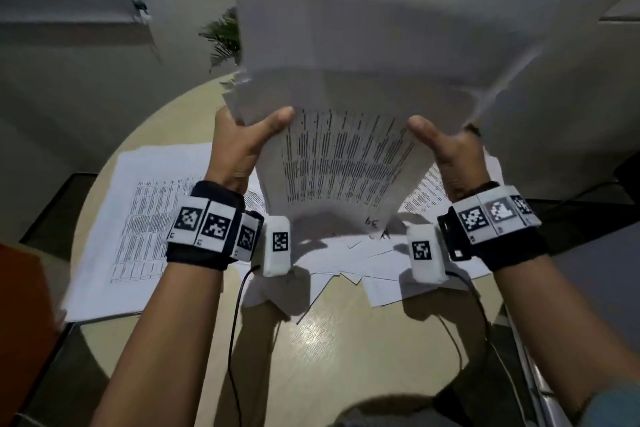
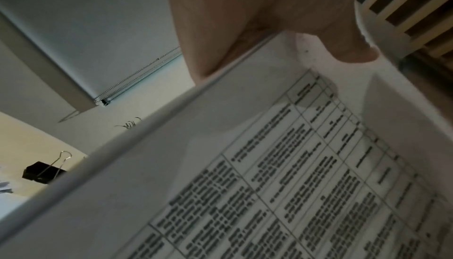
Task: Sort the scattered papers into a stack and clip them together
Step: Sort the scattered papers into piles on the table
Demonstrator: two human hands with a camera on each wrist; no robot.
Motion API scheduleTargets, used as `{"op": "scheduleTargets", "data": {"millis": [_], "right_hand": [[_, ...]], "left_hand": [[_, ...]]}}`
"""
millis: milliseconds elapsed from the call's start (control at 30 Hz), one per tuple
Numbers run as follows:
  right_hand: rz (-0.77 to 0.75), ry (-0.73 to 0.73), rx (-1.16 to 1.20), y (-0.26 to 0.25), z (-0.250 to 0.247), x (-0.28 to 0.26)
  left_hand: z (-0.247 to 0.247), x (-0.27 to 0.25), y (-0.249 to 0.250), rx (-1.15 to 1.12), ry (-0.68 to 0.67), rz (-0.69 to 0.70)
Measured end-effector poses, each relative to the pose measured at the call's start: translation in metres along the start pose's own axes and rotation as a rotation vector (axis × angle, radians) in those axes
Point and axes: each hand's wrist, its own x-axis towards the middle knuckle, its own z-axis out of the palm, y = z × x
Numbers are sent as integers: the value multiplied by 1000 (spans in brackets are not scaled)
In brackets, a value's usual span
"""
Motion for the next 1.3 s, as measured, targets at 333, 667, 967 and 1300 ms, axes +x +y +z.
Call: {"op": "scheduleTargets", "data": {"millis": [333,667,967,1300], "right_hand": [[-48,3,4,-3,28,11],[5,64,16,-9,47,12],[-530,185,-938,-48,100,32],[-389,-335,-1251,-43,173,15]], "left_hand": [[-5,10,8,32,60,81],[-33,-11,-47,268,85,-279],[-68,17,6,789,-16,-175],[-122,25,47,1213,270,260]]}}
